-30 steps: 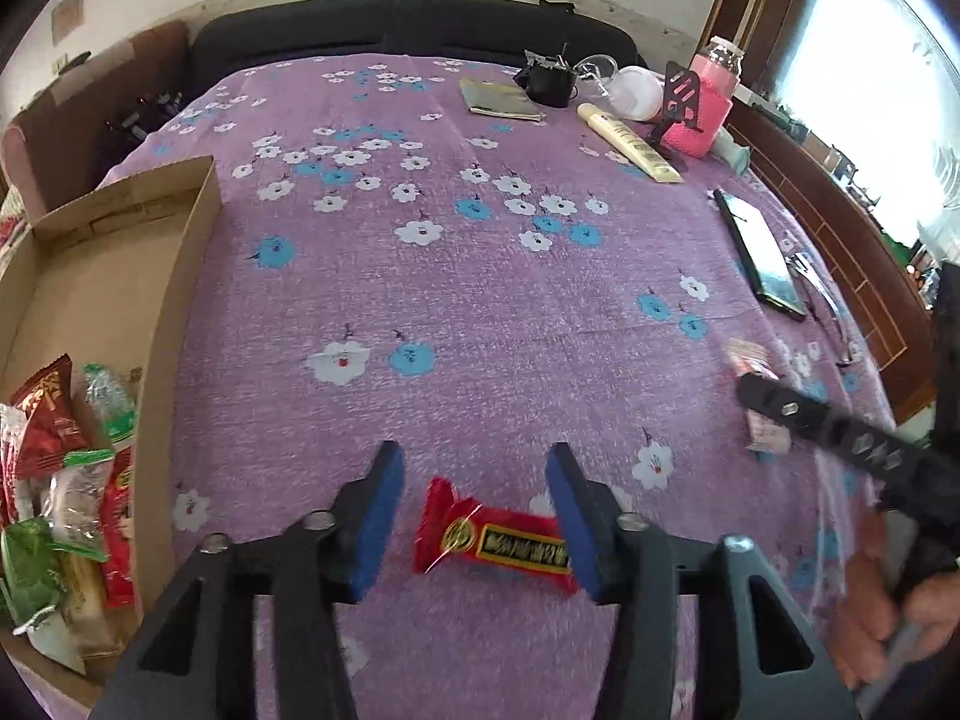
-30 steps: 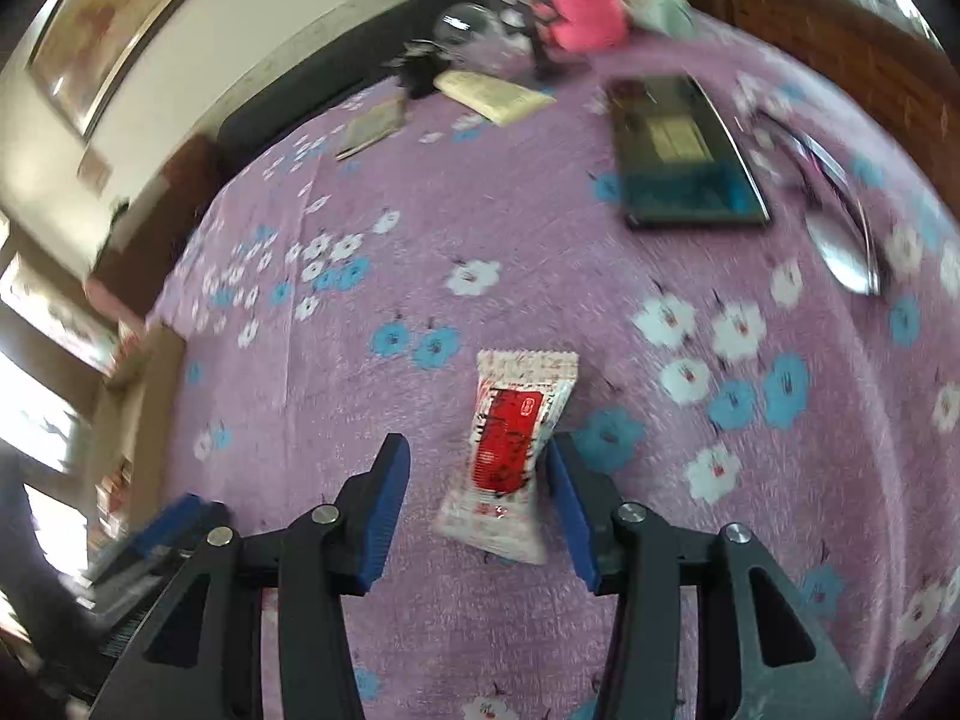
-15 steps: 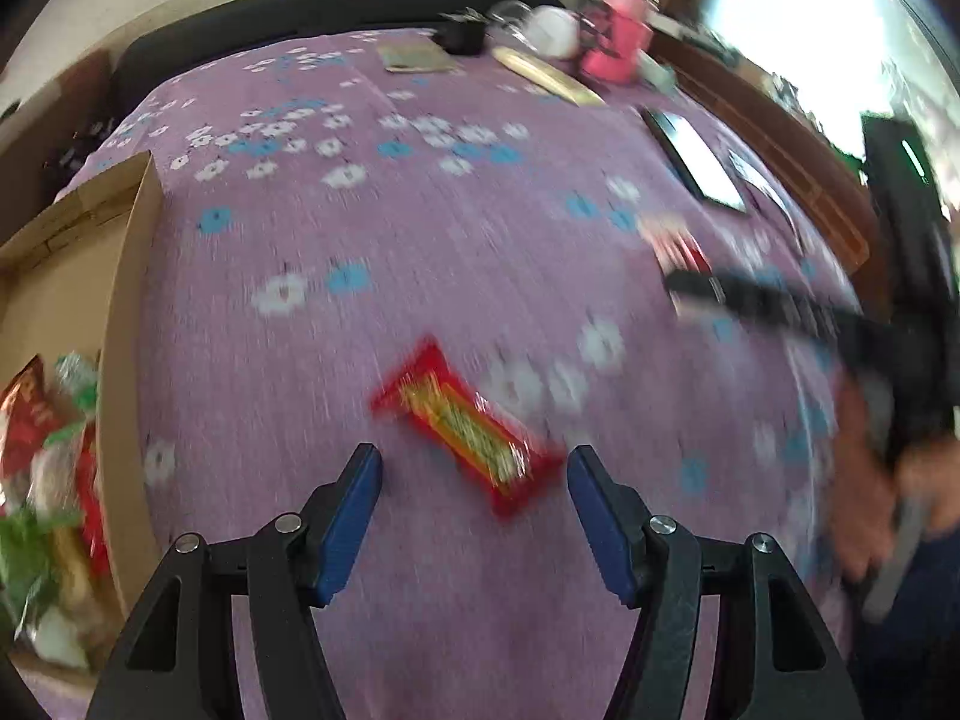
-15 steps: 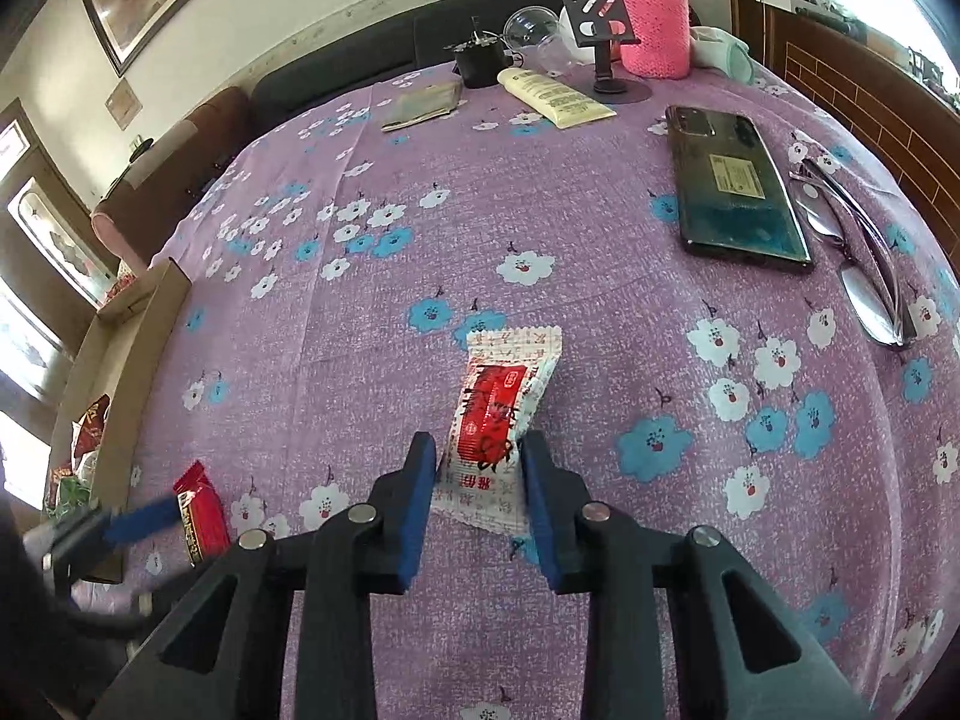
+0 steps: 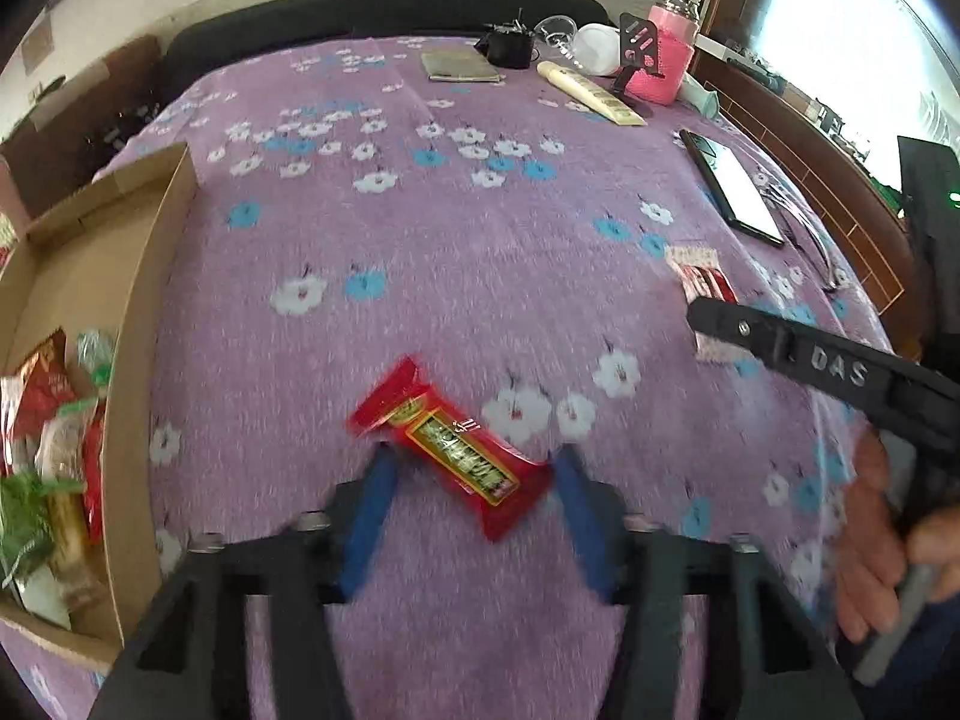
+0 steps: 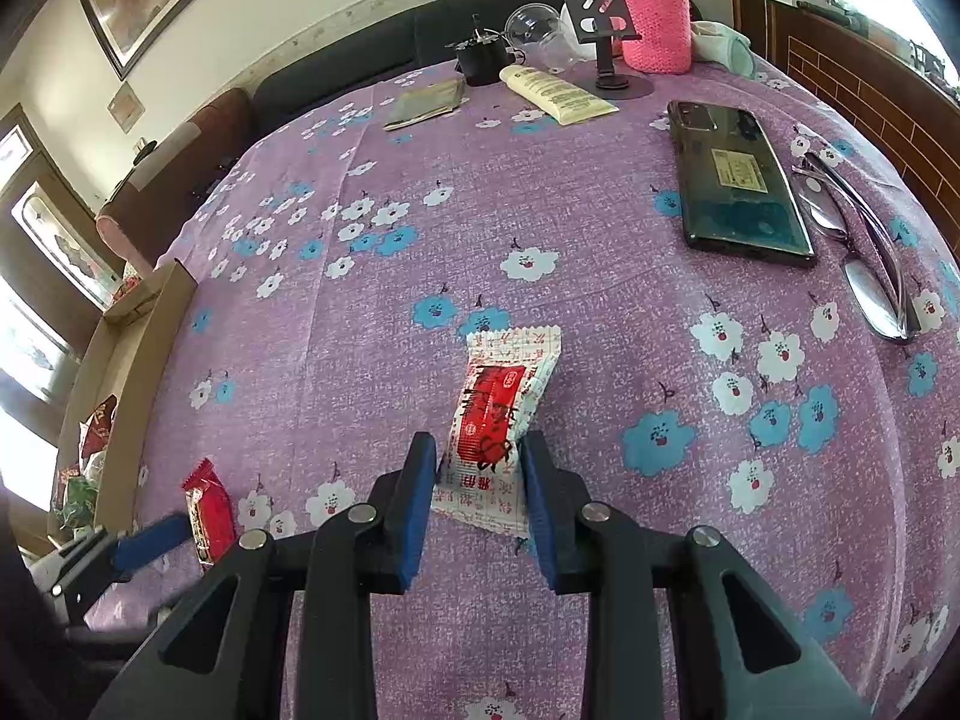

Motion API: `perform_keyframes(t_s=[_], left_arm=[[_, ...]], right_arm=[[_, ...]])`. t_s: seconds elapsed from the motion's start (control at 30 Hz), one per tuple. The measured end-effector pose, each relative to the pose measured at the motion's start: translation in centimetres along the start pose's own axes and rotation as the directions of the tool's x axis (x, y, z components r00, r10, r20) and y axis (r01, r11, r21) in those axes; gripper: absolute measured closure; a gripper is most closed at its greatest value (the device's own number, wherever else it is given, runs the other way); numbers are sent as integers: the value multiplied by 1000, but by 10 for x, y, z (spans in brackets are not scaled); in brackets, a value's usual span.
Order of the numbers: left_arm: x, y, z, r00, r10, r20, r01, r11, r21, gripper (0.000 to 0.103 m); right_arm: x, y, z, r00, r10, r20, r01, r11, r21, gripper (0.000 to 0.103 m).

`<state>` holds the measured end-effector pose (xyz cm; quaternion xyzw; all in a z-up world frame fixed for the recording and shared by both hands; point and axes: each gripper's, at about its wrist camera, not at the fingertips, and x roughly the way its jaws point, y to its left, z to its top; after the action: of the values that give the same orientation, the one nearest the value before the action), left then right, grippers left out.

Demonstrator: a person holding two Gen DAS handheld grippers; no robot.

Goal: Organize snacks
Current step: 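Grasp the red candy bar with the left gripper while the right grasps the white-red sachet, then lift the red candy bar and white-red sachet off the table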

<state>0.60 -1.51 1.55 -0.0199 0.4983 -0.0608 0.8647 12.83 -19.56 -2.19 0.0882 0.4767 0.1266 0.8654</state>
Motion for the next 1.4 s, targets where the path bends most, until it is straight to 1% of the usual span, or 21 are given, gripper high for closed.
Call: perform_keyframes(t_s=[0.03,0.07,0.1,0.23,0.37,0.43,0.47,0.5,0.57,0.6,0.7,0.73,0.8,0.83,0.93,0.97,1.0,1.1,1.2,1.3,1.4], left_arm=[[2,-1,1,999,31,19,-31,999,12,64],[2,-1,2,998,47,29,-47,999,19,75],[3,0,2,998,56,39,-57,998,28,80],[4,13,5,998,7,66,-9,1000,19,84],[4,20,9,999,-37,36,37,999,-14,84],[0,21,9,998,-54,9,55,998,-26,81],[-3,21,10,998,-56,5,56,998,-28,76],[-8,20,10,999,-50,13,50,998,-27,67],[-13,20,14,999,-24,32,25,999,-32,53],[-13,21,18,999,-8,45,10,999,-40,51],[-3,25,28,999,12,35,-10,998,-60,51],[4,25,31,999,39,28,-37,997,-63,51],[12,26,31,998,67,4,-66,996,-67,51],[15,26,29,997,73,13,-72,995,-69,51],[15,25,27,993,106,53,-104,993,-55,68],[15,25,26,991,113,68,-110,993,-53,77],[15,25,26,990,121,78,-117,992,-48,83],[15,25,23,987,113,115,-108,993,-45,84],[13,24,23,989,59,134,-54,998,-39,84],[8,20,22,985,56,166,-53,998,-26,84],[7,20,23,984,46,173,-42,999,-24,84]], right_arm=[[0,1,0,1000,1,-1,-1,1000,-2,75],[0,2,0,1000,2,0,-2,1000,-8,75],[0,3,-1,1000,2,0,-2,1000,-12,75],[1,12,-4,1000,-3,1,3,999,-51,75],[2,16,-5,1000,-16,8,16,997,-71,76],[2,15,-5,1000,-15,8,15,997,-70,76],[2,16,-5,1000,-16,8,16,997,-72,76],[3,16,-5,1000,-17,9,17,997,-73,76],[3,16,-5,1000,-21,10,21,997,-77,75],[3,17,-5,1000,-23,10,24,997,-79,76],[3,16,-5,1000,-19,8,20,997,-78,75],[3,16,-5,1000,-17,8,18,997,-77,75],[3,16,-5,1000,-17,8,18,997,-78,75],[3,16,-6,1000,-17,8,17,997,-79,75],[3,20,-7,1000,-9,6,9,995,-95,76],[3,21,-8,1000,-7,6,8,995,-104,76],[3,23,-8,1000,-5,6,5,994,-113,76],[1,28,-10,1000,7,22,-4,991,-135,80],[-4,31,-10,998,38,46,-32,989,-143,81],[-5,35,-10,997,45,63,-34,987,-159,81],[-4,36,-11,997,47,57,-38,986,-163,82]])
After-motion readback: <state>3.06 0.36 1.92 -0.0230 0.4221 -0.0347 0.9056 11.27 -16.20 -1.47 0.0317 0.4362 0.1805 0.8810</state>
